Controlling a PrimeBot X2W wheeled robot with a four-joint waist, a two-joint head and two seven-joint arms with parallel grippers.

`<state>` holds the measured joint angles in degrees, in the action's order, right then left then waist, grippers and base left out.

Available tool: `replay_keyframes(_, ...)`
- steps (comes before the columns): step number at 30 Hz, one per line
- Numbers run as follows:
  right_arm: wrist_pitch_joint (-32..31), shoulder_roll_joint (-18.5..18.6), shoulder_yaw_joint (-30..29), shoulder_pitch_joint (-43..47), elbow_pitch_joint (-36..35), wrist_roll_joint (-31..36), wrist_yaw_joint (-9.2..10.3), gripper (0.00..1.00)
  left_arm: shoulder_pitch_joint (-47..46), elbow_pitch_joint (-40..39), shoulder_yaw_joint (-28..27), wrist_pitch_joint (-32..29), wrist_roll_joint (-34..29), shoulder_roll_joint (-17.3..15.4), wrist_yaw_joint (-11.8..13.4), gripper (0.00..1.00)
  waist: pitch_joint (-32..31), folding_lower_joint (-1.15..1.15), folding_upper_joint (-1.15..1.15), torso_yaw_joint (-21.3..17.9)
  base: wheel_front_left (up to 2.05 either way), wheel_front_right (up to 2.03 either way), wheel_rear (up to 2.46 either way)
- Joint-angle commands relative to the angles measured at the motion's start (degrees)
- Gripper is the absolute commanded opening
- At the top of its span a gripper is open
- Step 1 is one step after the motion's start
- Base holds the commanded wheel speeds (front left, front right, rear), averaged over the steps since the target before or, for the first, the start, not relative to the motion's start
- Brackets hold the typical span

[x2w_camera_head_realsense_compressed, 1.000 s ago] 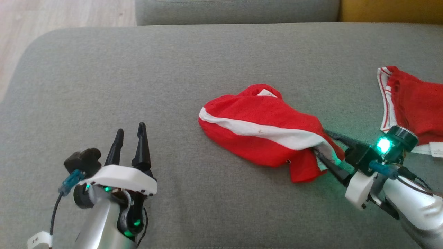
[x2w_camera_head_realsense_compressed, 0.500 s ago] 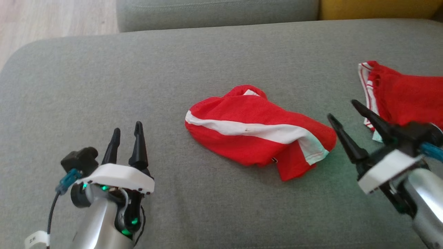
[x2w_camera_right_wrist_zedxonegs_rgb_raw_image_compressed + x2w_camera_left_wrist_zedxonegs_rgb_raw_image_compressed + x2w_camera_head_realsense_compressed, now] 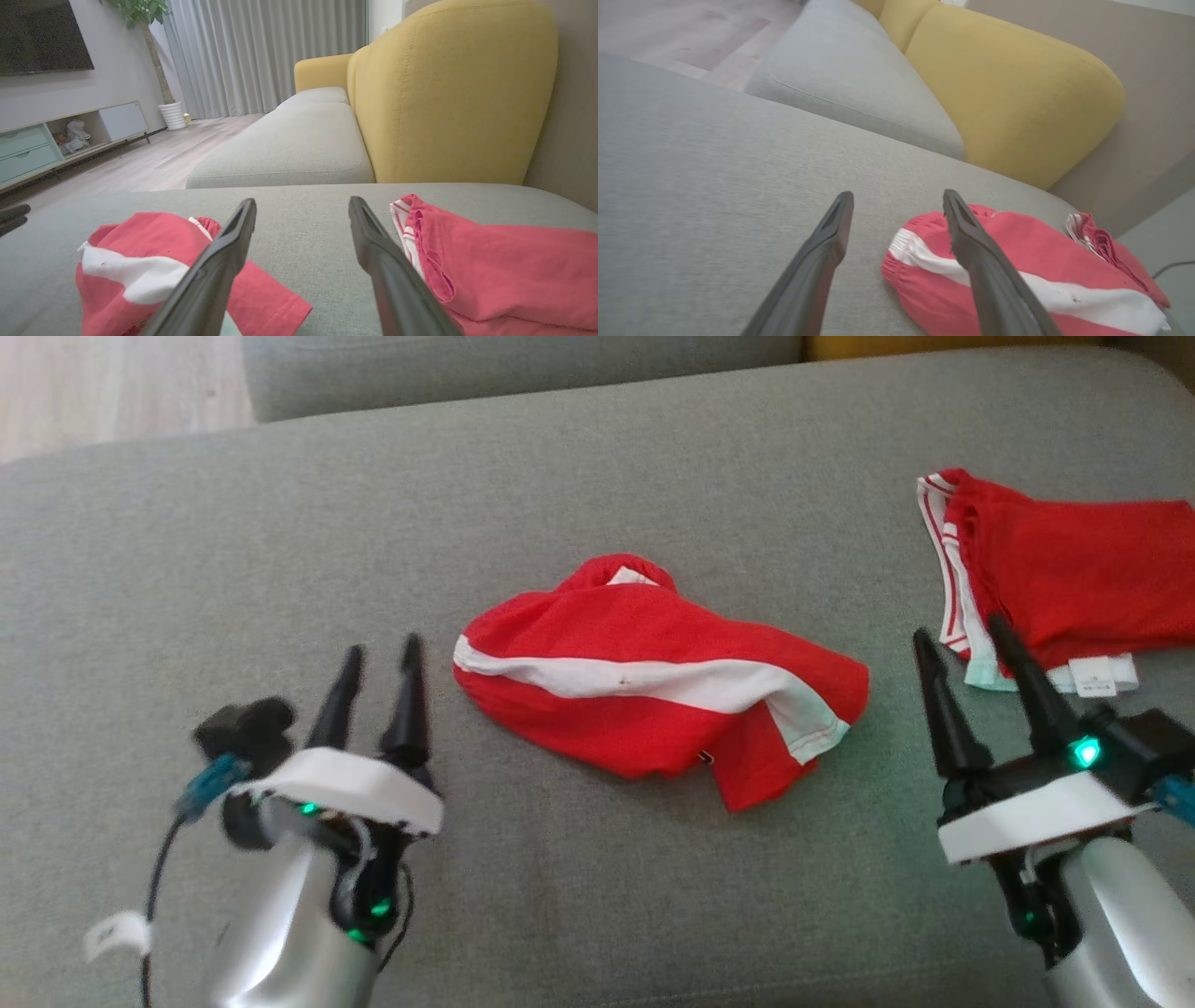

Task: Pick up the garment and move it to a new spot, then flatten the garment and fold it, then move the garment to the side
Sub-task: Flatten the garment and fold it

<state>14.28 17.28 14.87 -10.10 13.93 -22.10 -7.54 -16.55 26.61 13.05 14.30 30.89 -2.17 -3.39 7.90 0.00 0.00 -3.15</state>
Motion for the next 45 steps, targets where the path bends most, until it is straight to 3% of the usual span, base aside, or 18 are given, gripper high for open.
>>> replay_keyframes(1, 0.0, -0.1, -0.7, -1.7, -2.5, 0.5, 0.05, 1.0, -3.8, -0.4, -0.2, 0.7, -0.3, -0.7, -1.0, 1.0, 0.7, 0.0, 0.0, -0.6, 0.0, 0.0, 0.0)
replay_keyframes(5, -0.6, -1.6, -2.4, -1.6, -3.8, 1.6, 0.05, 1.0, -7.4, 4.1, 2.1, -2.2, 0.9, -1.0, -2.7, 1.0, 2.0, 0.0, 0.0, -1.5, 0.0, 0.0, 0.0)
replay_keyframes(11, -0.7, -3.1, -3.3, -1.2, -4.0, 2.5, 0.05, 1.0, -12.7, 10.5, 6.9, -8.4, -0.6, -4.7, -3.7, 1.0, 3.7, 0.0, 0.0, -2.7, 0.0, 0.0, 0.0)
replay_keyframes(14, -0.6, -3.5, -3.4, -1.4, -4.0, 2.8, 0.05, 1.0, -14.2, 12.0, 8.0, -8.5, -0.8, -6.4, -3.9, 1.0, 4.1, 0.0, 0.0, -3.3, 0.0, 0.0, 0.0)
replay_keyframes(18, -0.5, -3.8, -3.9, -1.5, -3.8, 3.0, 0.05, 1.0, -15.3, 12.7, 9.1, -8.7, 0.1, -8.3, -4.0, 1.0, 4.5, 0.0, 0.0, -3.5, 0.0, 0.0, 0.0)
replay_keyframes(26, -0.3, -4.2, -4.1, -2.1, -2.9, 3.4, 0.05, 1.0, -15.7, 8.8, 17.5, -13.3, 6.9, -12.9, -4.1, 1.0, 5.3, 0.0, 0.0, -3.9, 0.0, 0.0, 0.0)
replay_keyframes(35, -0.1, -4.6, -4.1, -2.4, -1.9, 3.5, 0.05, 1.0, -17.1, 8.9, 20.1, -12.2, 10.7, -15.6, -4.1, 1.0, 5.4, 0.0, 0.0, -4.2, 0.0, 0.0, 0.0)
replay_keyframes(36, -0.1, -4.6, -4.2, -2.4, -1.7, 3.5, 0.05, 1.0, -17.2, 8.9, 20.5, -12.2, 11.0, -15.7, -4.1, 0.85, 5.4, 0.0, 0.0, -4.1, 0.0, 0.0, 0.0)
replay_keyframes(37, -0.1, -4.7, -4.2, -2.4, -1.6, 3.5, 0.05, 1.0, -17.3, 8.9, 21.0, -12.2, 11.4, -15.7, -4.1, 0.49, 5.4, 0.0, 0.0, -4.1, 0.0, 0.0, 0.0)
replay_keyframes(39, -0.1, -4.7, -4.2, -2.5, -1.3, 3.6, 0.05, 1.0, -17.5, 8.9, 21.7, -12.1, 12.2, -16.0, -4.1, 0.0, 5.4, 0.0, 0.0, -4.1, 0.0, 0.0, 0.0)
replay_keyframes(45, -0.2, -5.1, -3.4, -2.4, -0.9, 3.8, 0.05, 1.0, -18.5, 8.1, 23.3, -9.7, 14.0, -16.8, -4.1, 0.0, 5.5, 0.0, 0.0, -4.1, 0.0, 0.0, 0.0)
